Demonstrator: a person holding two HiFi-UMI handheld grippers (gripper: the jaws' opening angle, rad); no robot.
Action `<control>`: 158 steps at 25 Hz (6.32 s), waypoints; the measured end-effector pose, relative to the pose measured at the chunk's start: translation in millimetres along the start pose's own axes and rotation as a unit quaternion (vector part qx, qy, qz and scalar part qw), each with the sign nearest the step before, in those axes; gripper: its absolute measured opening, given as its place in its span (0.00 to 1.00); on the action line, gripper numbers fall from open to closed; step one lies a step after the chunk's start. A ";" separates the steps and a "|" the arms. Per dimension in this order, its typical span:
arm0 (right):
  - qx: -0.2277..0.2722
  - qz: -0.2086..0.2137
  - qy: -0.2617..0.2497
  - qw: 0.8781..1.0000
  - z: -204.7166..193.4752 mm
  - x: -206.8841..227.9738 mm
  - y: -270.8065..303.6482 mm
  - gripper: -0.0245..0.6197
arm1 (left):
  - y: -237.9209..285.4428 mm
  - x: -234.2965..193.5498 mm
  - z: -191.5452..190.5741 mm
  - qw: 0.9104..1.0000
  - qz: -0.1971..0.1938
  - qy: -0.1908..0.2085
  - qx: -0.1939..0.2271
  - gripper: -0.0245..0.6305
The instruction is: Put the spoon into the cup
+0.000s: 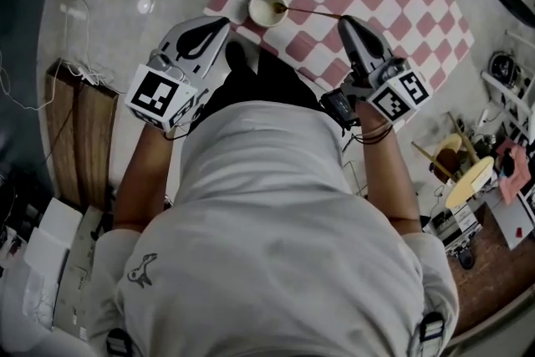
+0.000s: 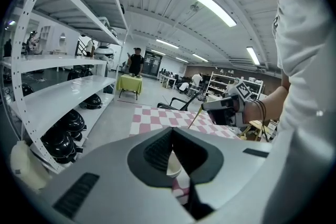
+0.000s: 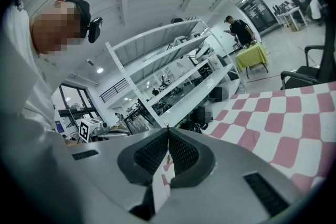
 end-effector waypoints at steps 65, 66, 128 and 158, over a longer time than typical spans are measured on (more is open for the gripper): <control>-0.058 -0.025 0.071 0.995 -63.9 64.9 58.8 0.18 | 30.4 -2.3 -27.9 0.999 0.018 -0.035 -0.011 0.06; -0.055 -0.026 0.069 0.996 -62.6 62.4 56.3 0.18 | 28.7 -0.8 -25.0 0.999 0.018 -0.032 -0.008 0.06; 0.051 0.031 -0.241 0.969 0.7 -159.8 -98.0 0.09 | -106.8 135.6 84.3 0.982 0.006 0.098 0.159 0.06; 0.035 0.127 -0.240 0.962 -63.2 -166.3 -243.8 0.09 | -119.1 341.0 48.9 0.982 0.089 0.106 0.130 0.06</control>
Point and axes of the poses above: the fingertips, and each gripper's own axes: y forward along the fingers, x to its right, z out of its top, the point moved 8 cm from there along -y, backward along the fingers, and after that the axes turned 6 degrees about y, right-handed, at the moved point
